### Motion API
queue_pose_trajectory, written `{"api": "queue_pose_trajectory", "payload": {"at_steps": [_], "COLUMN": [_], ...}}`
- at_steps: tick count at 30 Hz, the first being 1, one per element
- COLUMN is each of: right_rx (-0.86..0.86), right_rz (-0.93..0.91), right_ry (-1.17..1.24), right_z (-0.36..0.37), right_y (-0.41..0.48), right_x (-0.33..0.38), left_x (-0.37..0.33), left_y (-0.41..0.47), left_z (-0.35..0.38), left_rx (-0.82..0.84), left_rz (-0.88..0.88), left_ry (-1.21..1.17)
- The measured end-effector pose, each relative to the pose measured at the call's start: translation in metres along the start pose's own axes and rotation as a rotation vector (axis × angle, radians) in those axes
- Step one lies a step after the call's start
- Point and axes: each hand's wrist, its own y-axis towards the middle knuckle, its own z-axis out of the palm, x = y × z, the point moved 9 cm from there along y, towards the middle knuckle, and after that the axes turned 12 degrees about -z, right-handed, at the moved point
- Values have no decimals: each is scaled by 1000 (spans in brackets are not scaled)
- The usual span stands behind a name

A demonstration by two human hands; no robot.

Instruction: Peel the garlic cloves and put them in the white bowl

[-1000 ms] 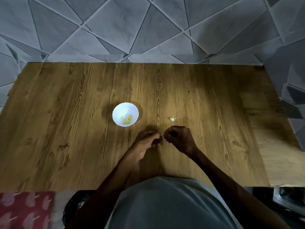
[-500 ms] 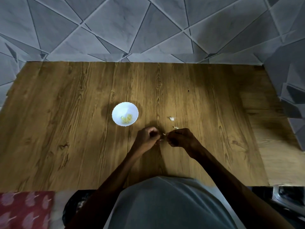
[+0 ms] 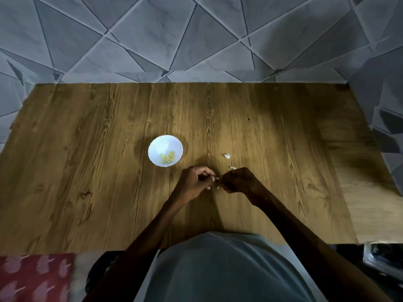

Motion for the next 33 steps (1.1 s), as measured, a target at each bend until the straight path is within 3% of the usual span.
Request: {"api": "queue_pose_trajectory", "payload": {"at_steps": [5,16,25,33], "right_rx": [25,-12,15,32], "right_rz": [-4,-59,-96,-149], "right_ry": [-60,-170,-164,-336], "right_z": [1,-2,1,-1], "right_y": [3,7,10,11], "right_x": [3,14,21,18], "left_x": [-9,-17,2,9], "left_y": [-3,-2,0,4], "left_z": [2,3,3,4], "left_rx": [1,1,9,10], "left_rz": [63,77,-205,-223], "left_ry": [127,156,-239,-185]}}
